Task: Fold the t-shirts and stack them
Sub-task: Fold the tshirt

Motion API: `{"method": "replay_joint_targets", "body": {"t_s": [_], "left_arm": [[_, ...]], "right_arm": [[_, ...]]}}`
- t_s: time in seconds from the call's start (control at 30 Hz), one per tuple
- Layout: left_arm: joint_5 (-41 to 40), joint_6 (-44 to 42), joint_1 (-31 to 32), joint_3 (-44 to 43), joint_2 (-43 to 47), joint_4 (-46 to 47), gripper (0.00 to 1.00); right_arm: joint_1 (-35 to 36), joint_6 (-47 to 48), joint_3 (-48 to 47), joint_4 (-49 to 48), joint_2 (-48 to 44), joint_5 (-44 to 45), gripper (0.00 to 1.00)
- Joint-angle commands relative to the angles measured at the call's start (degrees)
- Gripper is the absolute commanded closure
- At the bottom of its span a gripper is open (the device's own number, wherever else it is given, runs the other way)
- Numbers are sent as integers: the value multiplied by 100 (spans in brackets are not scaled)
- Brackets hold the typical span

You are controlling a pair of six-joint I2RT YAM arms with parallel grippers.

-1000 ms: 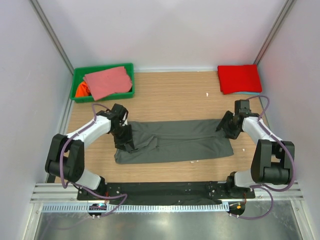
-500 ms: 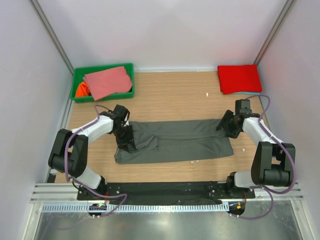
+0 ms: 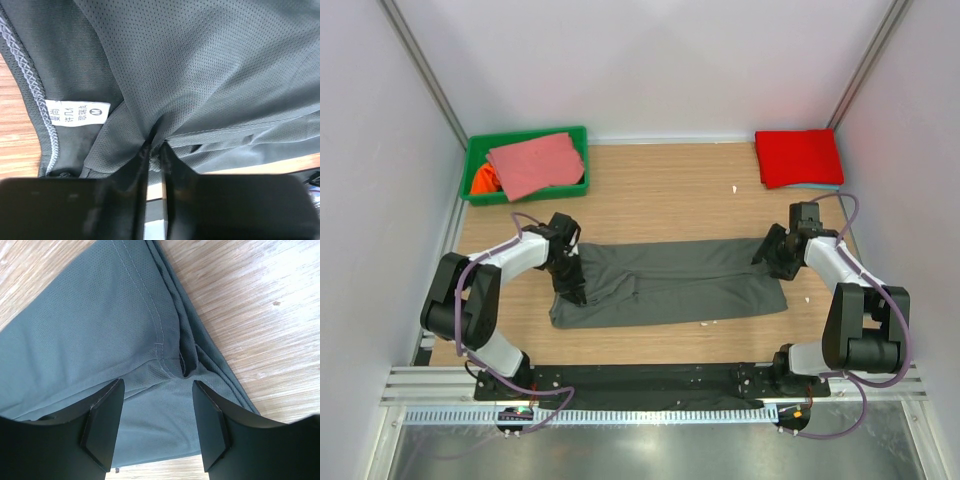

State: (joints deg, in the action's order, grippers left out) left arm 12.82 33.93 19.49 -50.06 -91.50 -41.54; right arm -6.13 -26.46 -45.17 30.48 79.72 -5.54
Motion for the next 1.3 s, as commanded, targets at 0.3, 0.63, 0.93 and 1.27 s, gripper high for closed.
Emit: {"method": "replay_joint_targets", "body": {"t_s": [0.3,0.63,0.93,1.27], "left_arm": [[194,-264,20,-381,159,-65,100],[274,-607,20,-759,264,-337,100],[90,-844,12,-1119,423,-697,100],[-306,-994,-67,-2340,467,-1181,100]], "right_arm": [[-20,-263,-45,-7,-159,282,46],[-90,-316,70,-367,131,387,55],[-99,-193,-150,-455,368,405,70],[-99,-184,-967,-227,597,167,93]]}}
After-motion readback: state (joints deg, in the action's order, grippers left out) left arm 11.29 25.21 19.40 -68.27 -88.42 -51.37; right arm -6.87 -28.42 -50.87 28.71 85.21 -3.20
